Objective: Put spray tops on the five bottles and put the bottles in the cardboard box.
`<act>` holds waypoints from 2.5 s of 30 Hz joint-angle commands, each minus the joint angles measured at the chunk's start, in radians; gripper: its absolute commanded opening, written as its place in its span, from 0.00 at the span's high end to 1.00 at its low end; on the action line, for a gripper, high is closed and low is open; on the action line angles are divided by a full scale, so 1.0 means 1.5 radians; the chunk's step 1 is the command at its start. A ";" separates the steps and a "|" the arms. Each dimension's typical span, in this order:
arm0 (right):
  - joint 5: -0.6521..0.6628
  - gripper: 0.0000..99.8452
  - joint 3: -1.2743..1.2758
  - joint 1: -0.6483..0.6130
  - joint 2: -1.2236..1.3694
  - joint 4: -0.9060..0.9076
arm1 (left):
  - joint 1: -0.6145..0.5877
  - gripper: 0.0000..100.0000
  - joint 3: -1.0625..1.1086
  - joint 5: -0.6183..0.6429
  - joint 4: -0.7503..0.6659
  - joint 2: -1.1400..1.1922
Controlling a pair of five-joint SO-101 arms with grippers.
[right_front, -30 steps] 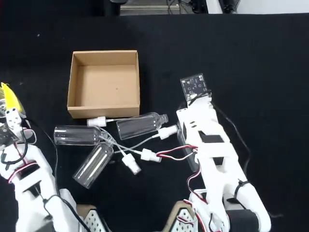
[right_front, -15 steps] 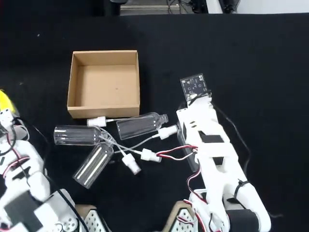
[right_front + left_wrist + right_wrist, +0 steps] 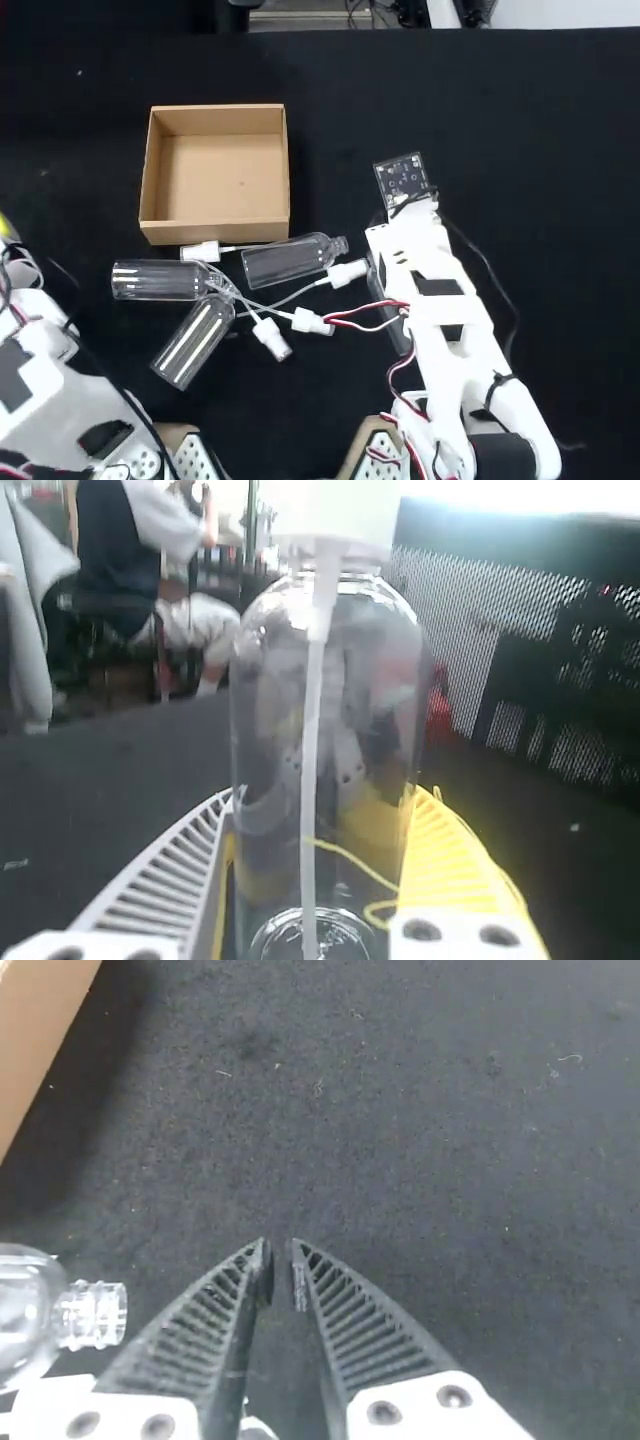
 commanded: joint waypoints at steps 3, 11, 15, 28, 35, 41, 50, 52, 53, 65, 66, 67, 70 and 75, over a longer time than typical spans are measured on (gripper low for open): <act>-0.005 0.99 -0.003 0.008 -0.017 -0.018 | -0.004 0.97 -0.060 0.001 -0.174 0.142; -0.005 0.99 -0.003 0.008 -0.017 -0.018 | -0.007 0.97 -0.087 0.000 -0.175 0.205; -0.005 0.99 -0.003 0.008 -0.017 -0.018 | -0.002 0.97 -0.087 0.000 -0.175 0.211; -0.005 0.99 -0.003 0.008 -0.017 -0.018 | -0.002 0.97 -0.129 0.000 -0.269 0.312; -0.005 0.99 -0.003 0.008 -0.017 -0.018 | -0.005 0.97 -0.172 -0.048 -0.293 0.415; -0.005 0.99 -0.003 0.008 -0.017 -0.018 | -0.008 0.97 -0.214 -0.101 -0.296 0.474; -0.005 0.99 -0.003 0.008 -0.017 -0.018 | -0.008 0.94 -0.215 -0.098 -0.296 0.479; -0.005 0.99 -0.003 0.008 -0.017 -0.018 | -0.013 0.87 -0.215 -0.097 -0.296 0.482; -0.005 0.99 -0.003 0.008 -0.017 -0.018 | -0.016 0.83 -0.217 -0.096 -0.296 0.484; -0.005 0.99 -0.003 0.008 -0.017 -0.018 | -0.033 0.73 -0.214 -0.096 -0.296 0.483; -0.005 0.99 -0.003 0.008 -0.017 -0.018 | -0.033 0.72 -0.214 -0.096 -0.296 0.484; -0.005 0.99 -0.003 0.008 -0.017 -0.018 | -0.033 0.71 -0.214 -0.096 -0.296 0.484; -0.005 0.99 -0.003 0.008 -0.017 -0.018 | -0.032 0.63 -0.214 -0.096 -0.296 0.485; -0.005 0.99 -0.003 0.008 -0.017 -0.018 | -0.033 0.59 -0.214 -0.087 -0.296 0.477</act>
